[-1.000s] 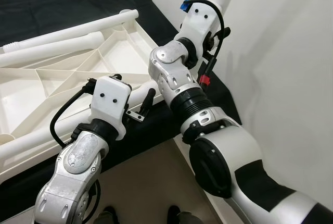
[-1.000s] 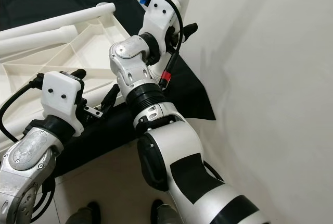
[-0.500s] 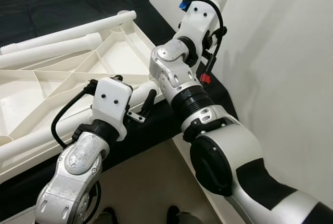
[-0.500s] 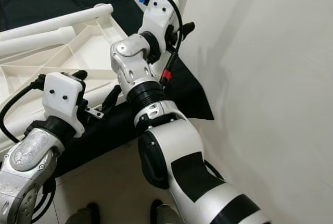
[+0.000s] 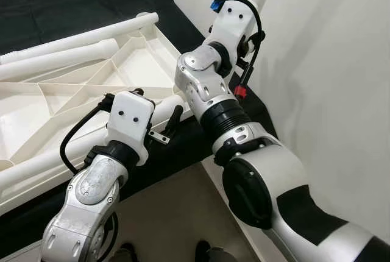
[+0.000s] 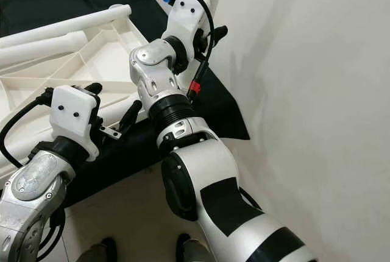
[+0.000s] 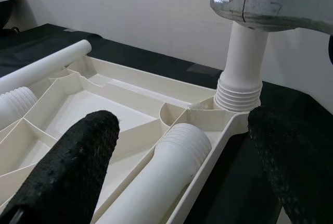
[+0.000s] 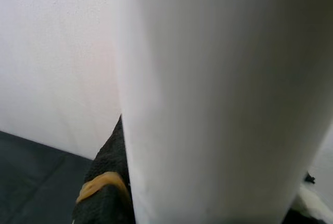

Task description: Building children table

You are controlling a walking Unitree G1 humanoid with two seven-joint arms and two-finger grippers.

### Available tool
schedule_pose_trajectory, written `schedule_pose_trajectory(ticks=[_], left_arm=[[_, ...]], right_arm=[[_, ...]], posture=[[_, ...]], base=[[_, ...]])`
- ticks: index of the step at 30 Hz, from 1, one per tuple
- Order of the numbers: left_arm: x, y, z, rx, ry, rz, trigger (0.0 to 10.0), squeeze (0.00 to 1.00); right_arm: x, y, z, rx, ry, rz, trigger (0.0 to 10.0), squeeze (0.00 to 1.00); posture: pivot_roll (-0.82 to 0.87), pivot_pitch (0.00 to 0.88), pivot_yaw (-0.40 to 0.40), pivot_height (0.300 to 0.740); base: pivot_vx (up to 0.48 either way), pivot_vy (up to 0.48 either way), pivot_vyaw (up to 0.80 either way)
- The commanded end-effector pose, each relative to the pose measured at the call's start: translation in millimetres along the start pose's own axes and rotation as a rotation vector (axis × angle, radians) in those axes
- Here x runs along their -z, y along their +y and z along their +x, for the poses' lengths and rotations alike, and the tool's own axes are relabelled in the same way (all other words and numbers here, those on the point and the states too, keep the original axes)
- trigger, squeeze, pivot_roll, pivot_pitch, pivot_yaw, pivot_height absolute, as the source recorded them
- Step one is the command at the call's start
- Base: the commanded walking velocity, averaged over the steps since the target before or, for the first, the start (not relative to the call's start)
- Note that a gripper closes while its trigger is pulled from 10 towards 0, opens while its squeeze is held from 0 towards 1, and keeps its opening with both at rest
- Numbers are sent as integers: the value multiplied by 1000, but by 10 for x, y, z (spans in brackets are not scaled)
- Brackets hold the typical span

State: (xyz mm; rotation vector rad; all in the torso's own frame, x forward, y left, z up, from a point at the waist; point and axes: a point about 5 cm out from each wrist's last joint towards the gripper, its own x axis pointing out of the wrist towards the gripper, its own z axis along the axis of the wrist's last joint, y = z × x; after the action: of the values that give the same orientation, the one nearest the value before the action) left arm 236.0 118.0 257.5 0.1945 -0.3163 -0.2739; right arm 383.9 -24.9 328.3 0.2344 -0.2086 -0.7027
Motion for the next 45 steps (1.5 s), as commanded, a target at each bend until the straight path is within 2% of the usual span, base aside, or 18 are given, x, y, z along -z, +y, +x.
schedule_pose_trajectory(ticks=[1,2,6,7,45], left_arm=[[-8,-29,-24,5,-11,-2,10000,0],[-9,-30,-25,5,-11,-2,10000,0],[-10,-29,-24,4,-11,-3,10000,0],[-8,-27,-23,4,-10,-2,10000,0],[-9,-21,-15,1,-15,1,10000,0]], right_arm=[[463,-94,-53,26,210,-97,10000,600],[457,-88,-53,18,212,-88,10000,1000],[447,-82,-54,14,208,-84,10000,1000],[442,-80,-54,14,205,-83,10000,0],[213,3,-90,15,175,-14,10000,0]], posture=[[58,316,-135,740],[58,316,-135,740],[58,316,-135,740],[58,316,-135,740],[55,318,-135,740]], base=[[0,0,0],[0,0,0],[0,0,0],[0,0,0],[0,0,0]])
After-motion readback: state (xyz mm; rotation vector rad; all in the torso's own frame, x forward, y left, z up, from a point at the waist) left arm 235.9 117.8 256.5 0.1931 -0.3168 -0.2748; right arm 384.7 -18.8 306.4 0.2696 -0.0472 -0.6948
